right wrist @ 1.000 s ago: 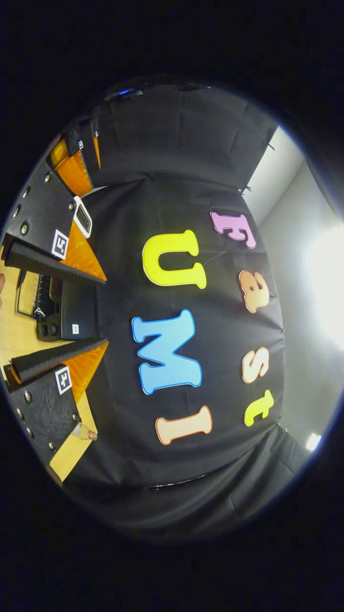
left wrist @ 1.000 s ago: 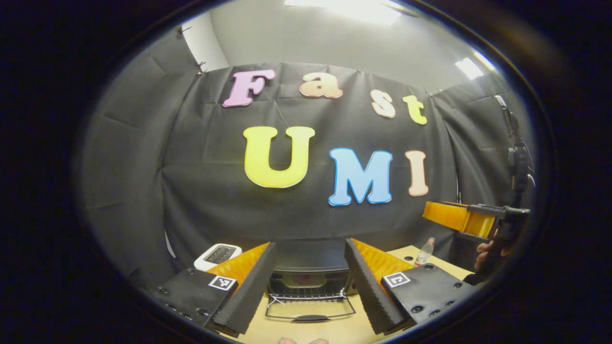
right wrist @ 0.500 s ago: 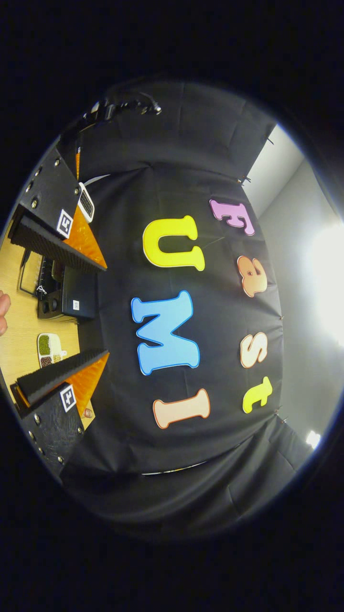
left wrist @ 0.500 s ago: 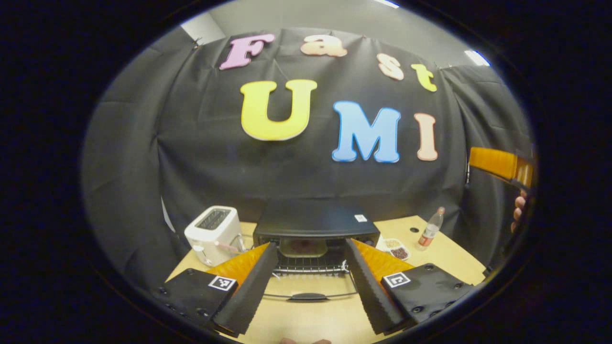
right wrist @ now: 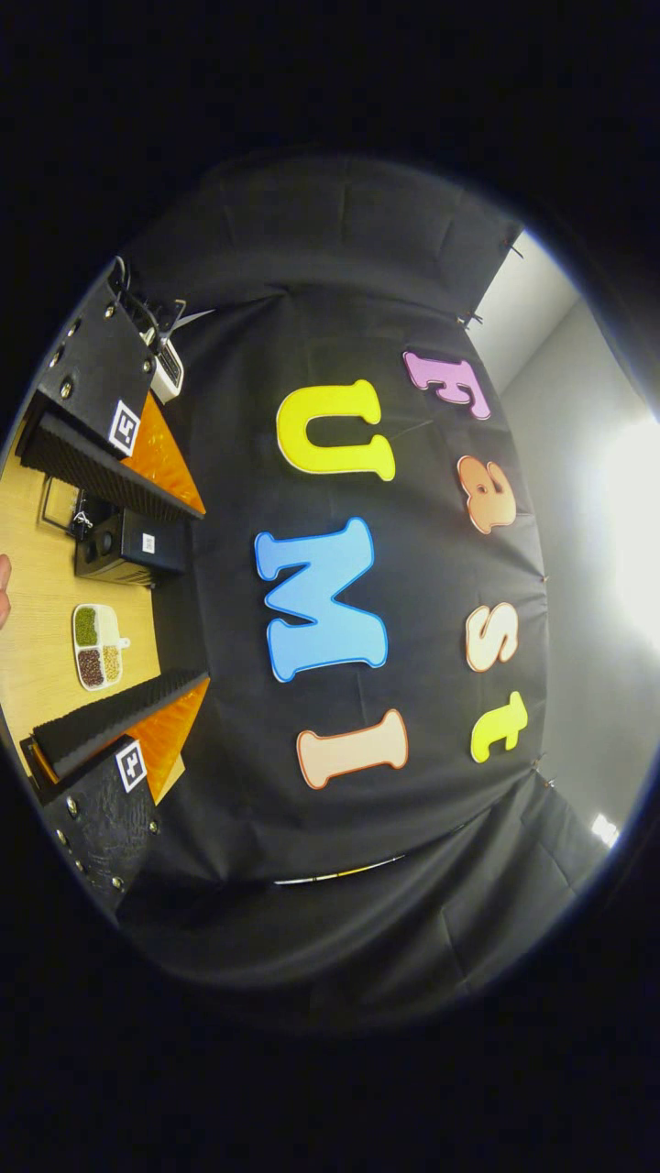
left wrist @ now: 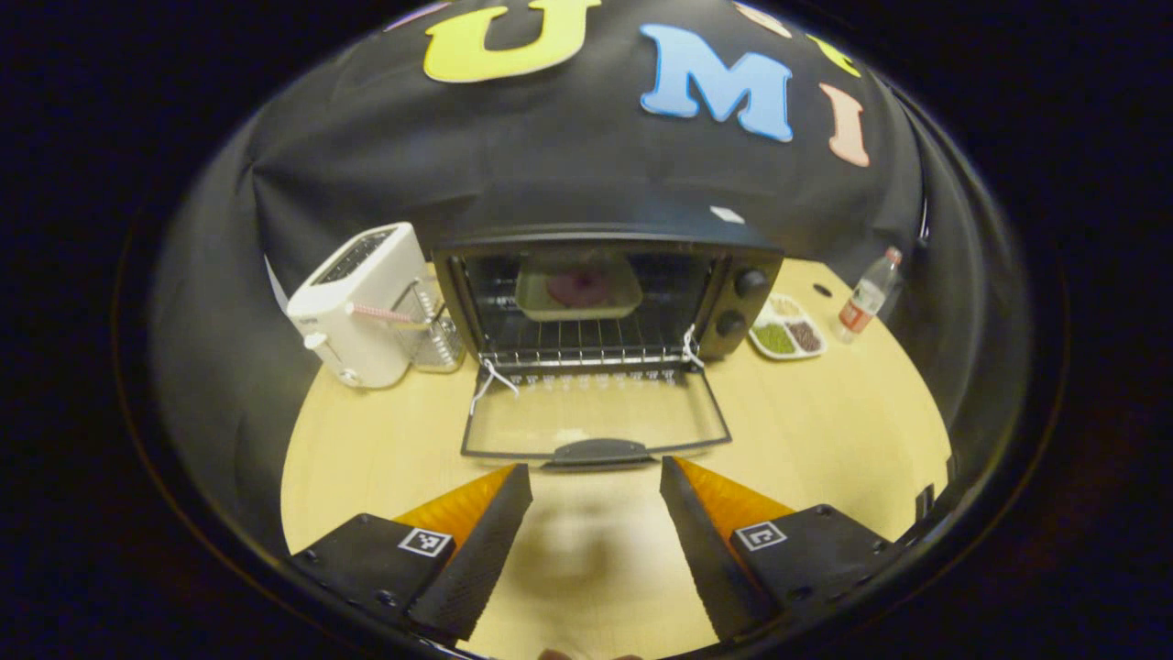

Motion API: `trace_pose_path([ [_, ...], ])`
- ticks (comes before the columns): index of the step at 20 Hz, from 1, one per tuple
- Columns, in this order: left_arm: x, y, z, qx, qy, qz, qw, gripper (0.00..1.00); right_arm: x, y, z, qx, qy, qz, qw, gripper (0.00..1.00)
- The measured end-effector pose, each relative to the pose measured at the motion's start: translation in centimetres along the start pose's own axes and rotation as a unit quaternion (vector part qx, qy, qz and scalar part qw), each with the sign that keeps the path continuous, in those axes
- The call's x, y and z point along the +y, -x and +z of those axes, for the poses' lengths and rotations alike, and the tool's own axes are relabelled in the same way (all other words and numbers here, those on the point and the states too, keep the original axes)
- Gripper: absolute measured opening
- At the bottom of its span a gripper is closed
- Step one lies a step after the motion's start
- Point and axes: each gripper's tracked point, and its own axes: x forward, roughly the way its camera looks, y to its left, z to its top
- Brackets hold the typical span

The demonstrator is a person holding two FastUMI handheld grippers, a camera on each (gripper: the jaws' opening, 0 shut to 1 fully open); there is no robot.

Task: Open the electric oven with the left hand, put the food in, and close the electric oven.

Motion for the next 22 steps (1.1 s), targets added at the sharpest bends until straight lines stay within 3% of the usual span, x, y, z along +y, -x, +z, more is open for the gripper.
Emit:
trace_pose_path([
  [3, 0.0, -2.9, -2.5, 0.056, -0.001, 0.003, 0.998, 0.96, -1.8, -0.2, -0.8, 0.012, -0.004, -0.018, 1.0, 0.96],
  [4, 0.1, -3.8, -3.2, 0.074, -0.003, 0.003, 0.997, 1.0, -2.4, -0.1, -0.9, 0.015, -0.005, -0.024, 1.0, 0.97],
  [5, 0.1, -4.7, -3.8, 0.092, -0.002, 0.001, 0.996, 0.96, -2.8, 0.0, -1.2, 0.018, -0.006, -0.029, 0.999, 0.97],
  [8, 0.2, -7.1, -4.8, 0.126, 0.009, -0.001, 0.992, 1.0, -4.1, 0.3, -1.4, 0.024, -0.003, -0.048, 0.999, 0.97],
  [12, 0.2, -9.5, -5.5, 0.152, 0.014, 0.0, 0.988, 0.96, -5.4, 1.0, -1.8, 0.023, -0.003, -0.077, 0.997, 0.97],
  [13, 0.3, -9.9, -5.5, 0.153, 0.018, -0.001, 0.988, 1.0, -5.6, 1.1, -1.7, 0.02, -0.002, -0.083, 0.996, 0.97],
  [15, 0.4, -10.6, -5.4, 0.153, 0.019, 0.001, 0.988, 0.92, -6.0, 1.3, -1.6, 0.019, 0.0, -0.089, 0.996, 0.97],
  [17, 0.4, -11.2, -5.2, 0.155, 0.02, 0.002, 0.988, 0.92, -6.1, 1.4, -1.8, 0.02, -0.001, -0.091, 0.996, 0.97],
  [18, 0.5, -11.5, -5.2, 0.154, 0.013, 0.001, 0.988, 0.97, -6.2, 1.4, -1.9, 0.022, 0.0, -0.091, 0.996, 0.97],
  [20, 0.5, -11.5, -5.0, 0.159, 0.002, 0.001, 0.987, 0.96, -6.4, 1.6, -2.2, 0.025, -0.001, -0.093, 0.995, 0.97],
  [21, 0.5, -11.4, -5.0, 0.159, 0.006, 0.0, 0.987, 0.92, -6.4, 1.6, -2.4, 0.028, -0.004, -0.094, 0.995, 0.97],
  [22, 0.4, -11.4, -5.0, 0.161, 0.011, -0.001, 0.987, 0.96, -6.3, 1.6, -2.6, 0.031, -0.008, -0.093, 0.995, 0.97],
])
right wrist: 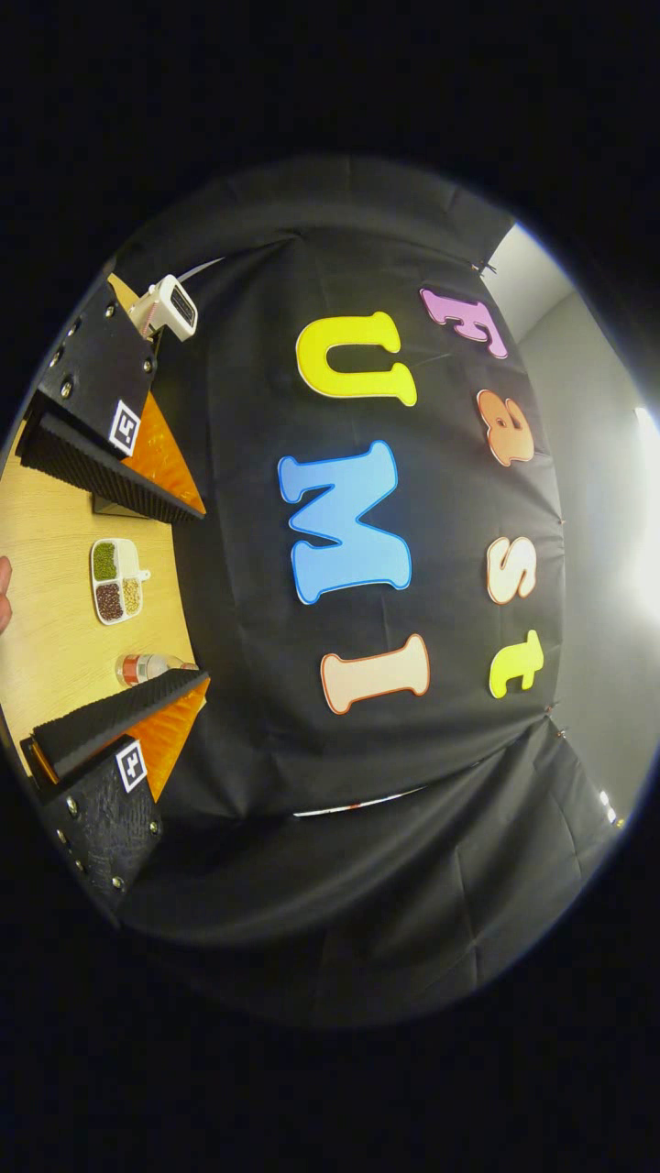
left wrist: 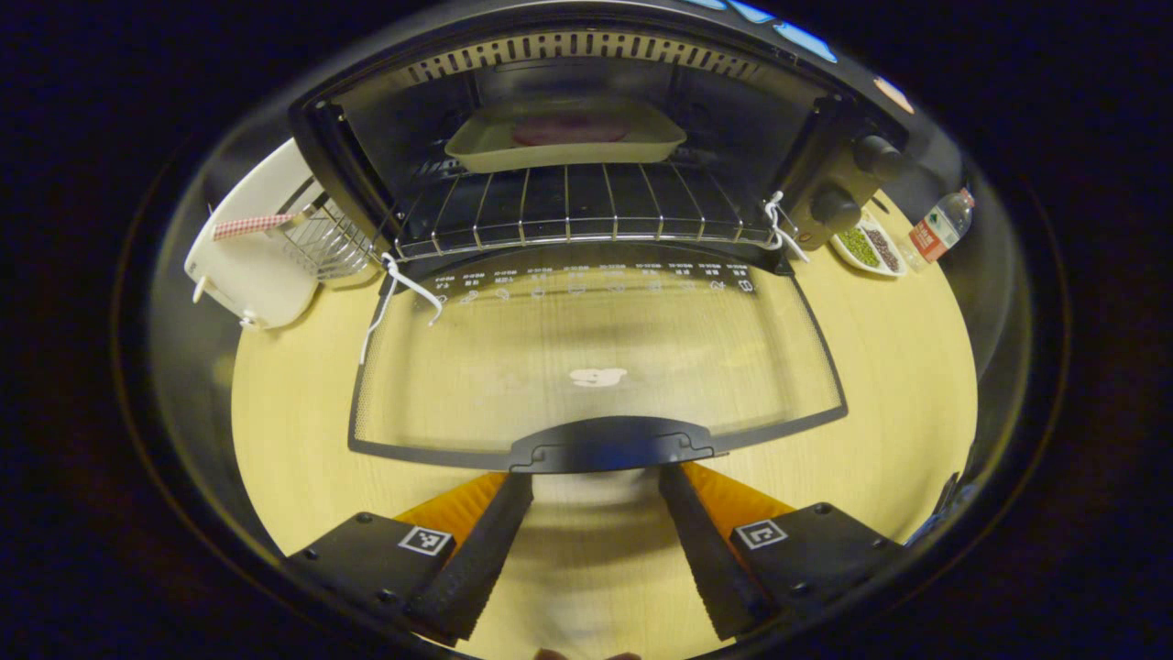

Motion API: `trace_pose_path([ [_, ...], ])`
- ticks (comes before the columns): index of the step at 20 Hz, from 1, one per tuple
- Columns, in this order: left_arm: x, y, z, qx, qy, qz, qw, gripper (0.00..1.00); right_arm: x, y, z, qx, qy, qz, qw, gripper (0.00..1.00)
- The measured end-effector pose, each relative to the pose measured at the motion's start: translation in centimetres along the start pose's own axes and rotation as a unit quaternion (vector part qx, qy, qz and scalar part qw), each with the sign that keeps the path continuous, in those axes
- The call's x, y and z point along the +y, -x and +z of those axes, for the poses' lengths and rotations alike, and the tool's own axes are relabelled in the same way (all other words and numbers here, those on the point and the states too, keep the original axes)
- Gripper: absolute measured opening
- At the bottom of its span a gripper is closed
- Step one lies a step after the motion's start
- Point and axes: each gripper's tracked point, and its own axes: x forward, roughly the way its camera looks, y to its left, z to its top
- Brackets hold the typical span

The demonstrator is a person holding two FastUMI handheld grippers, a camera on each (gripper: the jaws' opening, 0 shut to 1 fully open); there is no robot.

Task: Open the electric oven with the left hand, put the food in, and close the electric oven.

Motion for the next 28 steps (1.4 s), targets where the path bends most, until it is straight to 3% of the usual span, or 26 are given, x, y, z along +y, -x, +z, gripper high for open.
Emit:
trace_pose_path([
  [5, 0.0, 1.9, 0.3, -0.02, -0.008, 0.001, 1.0, 1.0, 0.0, 0.2, 0.4, -0.01, -0.006, -0.006, 1.0, 0.97],
  [7, -0.1, 2.7, 0.5, -0.03, -0.004, -0.003, 1.0, 0.96, -0.1, 0.1, 0.5, -0.014, -0.007, -0.013, 1.0, 0.97],
  [13, -0.3, 4.5, 1.0, -0.054, -0.005, -0.001, 0.999, 1.0, 0.8, 0.0, 0.4, -0.015, -0.003, 0.001, 1.0, 0.97],
  [17, -0.6, 5.5, 1.6, -0.073, 0.004, -0.007, 0.997, 0.96, 0.7, 0.2, 0.1, -0.009, -0.001, 0.006, 1.0, 0.97],
  [28, -0.7, 6.7, 2.6, -0.096, 0.011, -0.003, 0.995, 1.0, -0.7, 0.3, -1.2, 0.018, -0.018, 0.005, 1.0, 0.97],
])
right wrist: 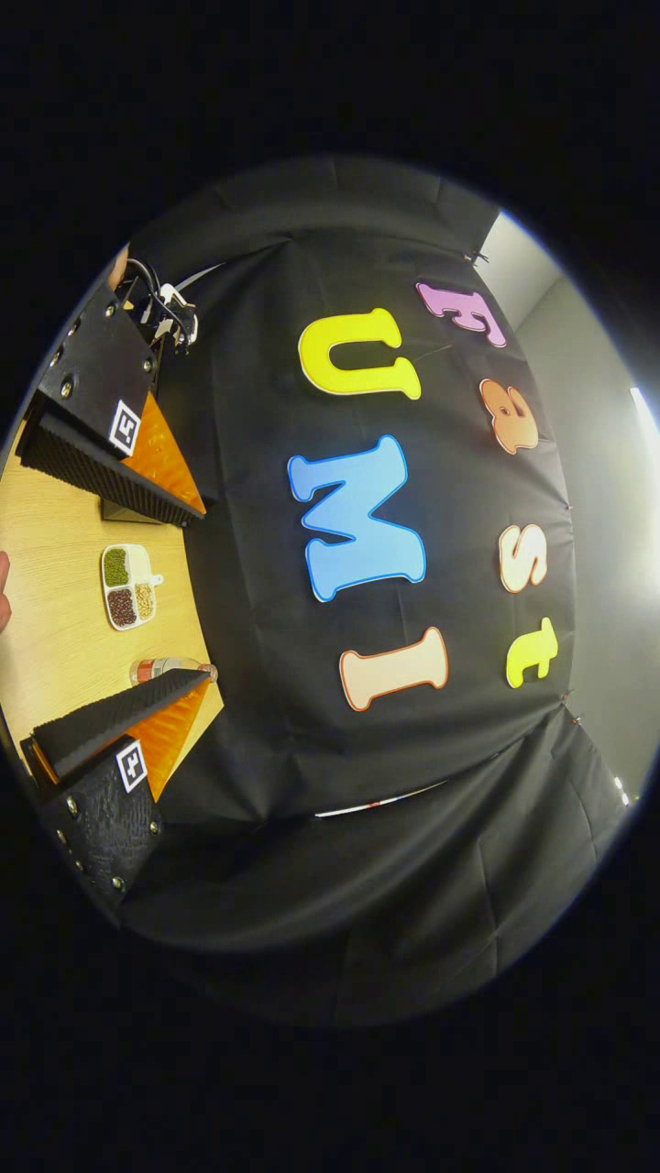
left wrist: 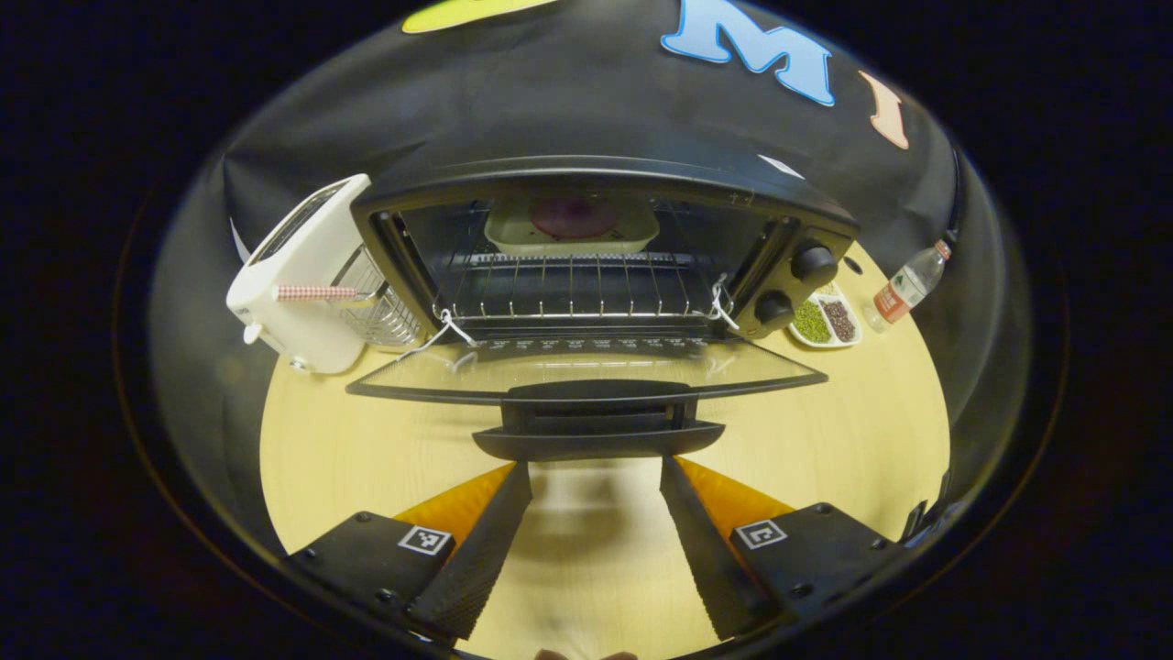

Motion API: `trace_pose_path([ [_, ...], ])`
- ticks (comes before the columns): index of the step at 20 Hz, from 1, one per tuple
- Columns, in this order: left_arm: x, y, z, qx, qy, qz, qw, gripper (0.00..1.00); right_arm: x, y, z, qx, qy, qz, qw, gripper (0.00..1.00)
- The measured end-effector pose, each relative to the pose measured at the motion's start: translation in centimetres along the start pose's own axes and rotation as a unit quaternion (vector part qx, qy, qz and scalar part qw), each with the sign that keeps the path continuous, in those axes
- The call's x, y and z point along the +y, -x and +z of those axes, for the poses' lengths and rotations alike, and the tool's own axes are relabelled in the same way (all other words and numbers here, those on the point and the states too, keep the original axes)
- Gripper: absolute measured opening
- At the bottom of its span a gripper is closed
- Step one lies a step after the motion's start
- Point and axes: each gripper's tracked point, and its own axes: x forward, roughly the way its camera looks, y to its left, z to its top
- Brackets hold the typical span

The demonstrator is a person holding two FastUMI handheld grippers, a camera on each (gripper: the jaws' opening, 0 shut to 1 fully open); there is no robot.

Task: Open the electric oven with the left hand, put the food in, and close the electric oven.

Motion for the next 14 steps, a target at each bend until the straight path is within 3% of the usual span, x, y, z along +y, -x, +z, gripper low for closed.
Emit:
trace_pose_path([
  [7, 0.3, 2.0, 2.7, -0.05, 0.012, 0.011, 0.999, 1.0, 0.4, 0.1, 0.1, 0.001, 0.008, 0.008, 1.0, 0.97],
  [8, 0.4, 2.6, 2.9, -0.057, 0.014, 0.012, 0.998, 0.96, -0.2, 0.0, 0.7, 0.001, 0.007, 0.009, 1.0, 0.97],
  [9, 0.3, 3.1, 3.3, -0.066, 0.015, 0.014, 0.998, 1.0, -0.2, 0.1, 0.6, 0.004, 0.007, 0.009, 1.0, 0.97],
  [10, 0.3, 3.6, 3.7, -0.079, 0.015, 0.017, 0.997, 0.96, -0.3, 0.1, 0.6, 0.005, 0.006, 0.008, 1.0, 0.97],
  [12, 0.0, 5.5, 4.9, -0.129, 0.013, 0.019, 0.991, 0.92, 0.2, 0.0, 1.2, 0.0, 0.013, 0.01, 1.0, 0.97],
  [14, -0.5, 9.2, 6.5, -0.197, 0.02, 0.015, 0.98, 1.0, 0.7, 0.0, 1.6, -0.004, 0.028, 0.014, 0.999, 0.97],
])
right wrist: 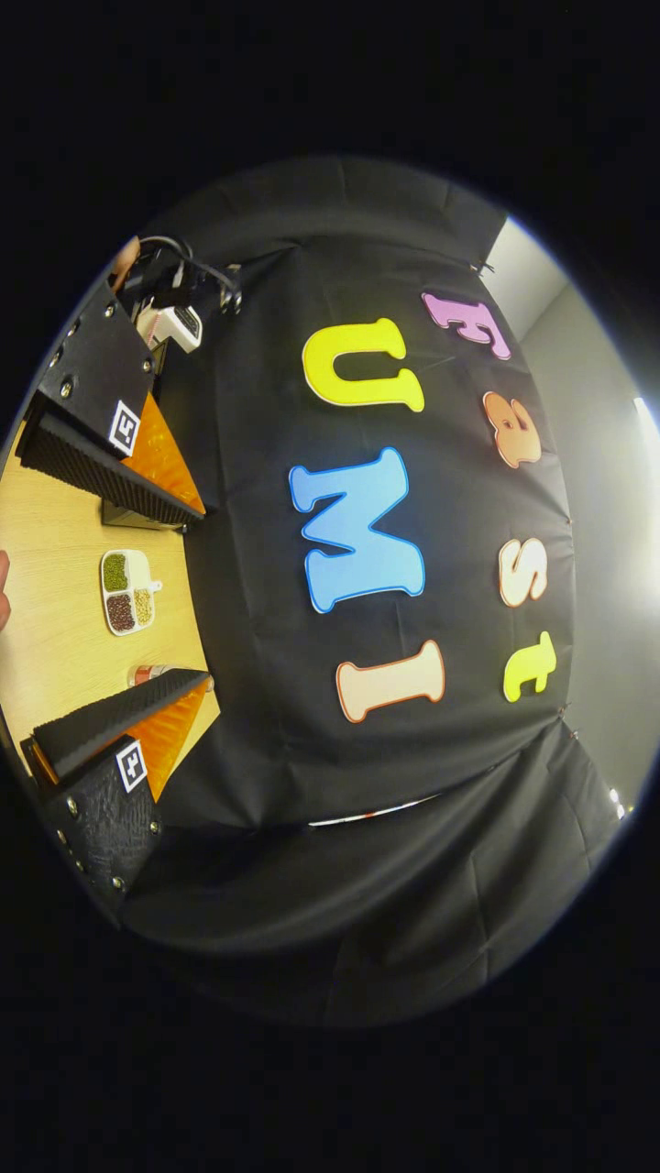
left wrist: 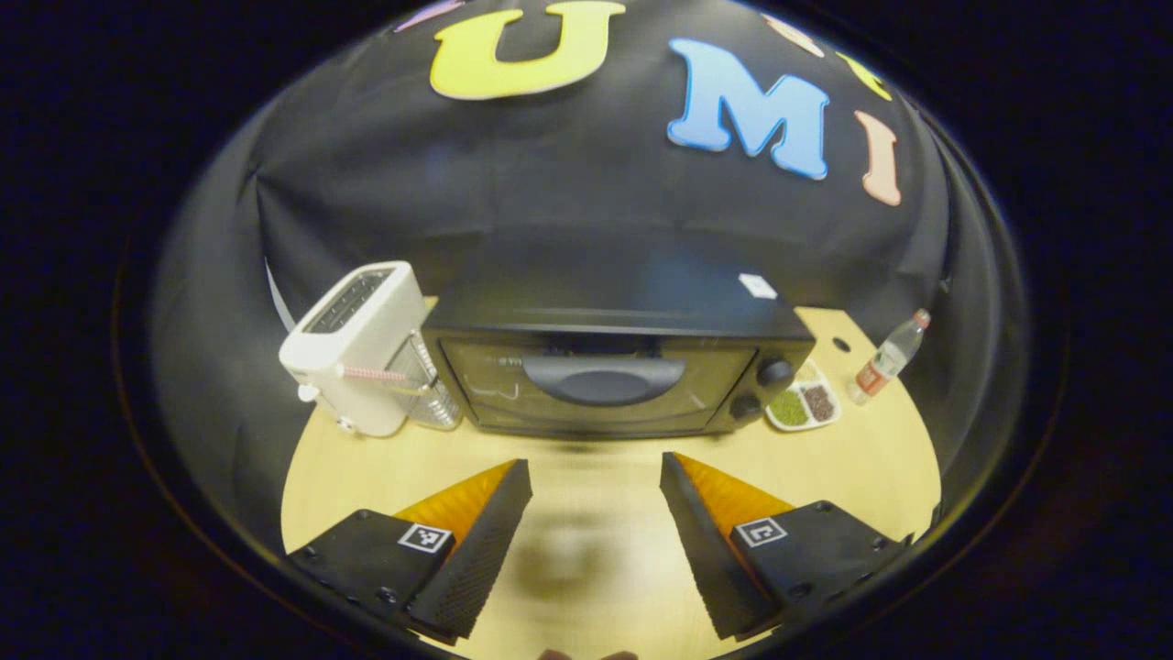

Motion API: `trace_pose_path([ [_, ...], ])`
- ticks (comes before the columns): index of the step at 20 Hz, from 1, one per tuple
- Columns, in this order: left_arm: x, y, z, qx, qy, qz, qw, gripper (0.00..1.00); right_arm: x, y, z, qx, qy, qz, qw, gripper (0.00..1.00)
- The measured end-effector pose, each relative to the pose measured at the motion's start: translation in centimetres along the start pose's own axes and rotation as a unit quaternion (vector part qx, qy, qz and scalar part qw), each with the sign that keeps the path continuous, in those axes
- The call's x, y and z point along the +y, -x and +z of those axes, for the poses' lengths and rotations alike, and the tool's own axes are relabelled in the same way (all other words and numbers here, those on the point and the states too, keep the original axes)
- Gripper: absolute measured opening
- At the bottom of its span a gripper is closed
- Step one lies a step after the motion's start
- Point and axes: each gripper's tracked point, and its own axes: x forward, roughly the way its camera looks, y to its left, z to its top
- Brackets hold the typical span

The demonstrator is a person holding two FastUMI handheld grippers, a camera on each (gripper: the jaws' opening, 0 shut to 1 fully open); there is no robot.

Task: Open the electric oven with the left hand, put the food in, and close the electric oven.

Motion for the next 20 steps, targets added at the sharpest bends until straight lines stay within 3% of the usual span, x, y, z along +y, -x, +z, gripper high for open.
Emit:
trace_pose_path([
  [3, -1.3, 6.6, 6.2, -0.129, 0.028, -0.008, 0.991, 0.96, 1.6, -0.2, 1.7, -0.014, 0.009, 0.021, 1.0, 0.97],
  [5, -1.5, 12.0, 9.8, -0.201, 0.028, 0.013, 0.979, 1.0, 2.7, 0.0, 3.3, -0.025, 0.012, 0.03, 0.999, 0.97],
  [6, -1.9, 14.7, 11.0, -0.231, 0.028, 0.02, 0.972, 0.92, 3.4, 0.4, 4.6, -0.036, 0.009, 0.037, 0.999, 0.96],
  [7, -2.4, 17.5, 12.5, -0.26, 0.021, 0.023, 0.965, 1.0, 4.3, 1.1, 5.9, -0.049, 0.006, 0.046, 0.998, 0.97],
  [9, -3.1, 21.7, 14.7, -0.306, 0.017, 0.024, 0.952, 1.0, 5.8, 1.8, 7.9, -0.067, 0.002, 0.062, 0.996, 0.96],
  [13, -5.0, 25.8, 16.7, -0.332, 0.014, 0.006, 0.943, 1.0, 8.0, 2.5, 9.1, -0.082, 0.003, 0.086, 0.993, 0.96],
  [20, -4.2, 25.9, 17.0, -0.338, 0.015, -0.002, 0.941, 1.0, 8.8, 2.6, 8.9, -0.084, 0.002, 0.08, 0.993, 0.97],
])
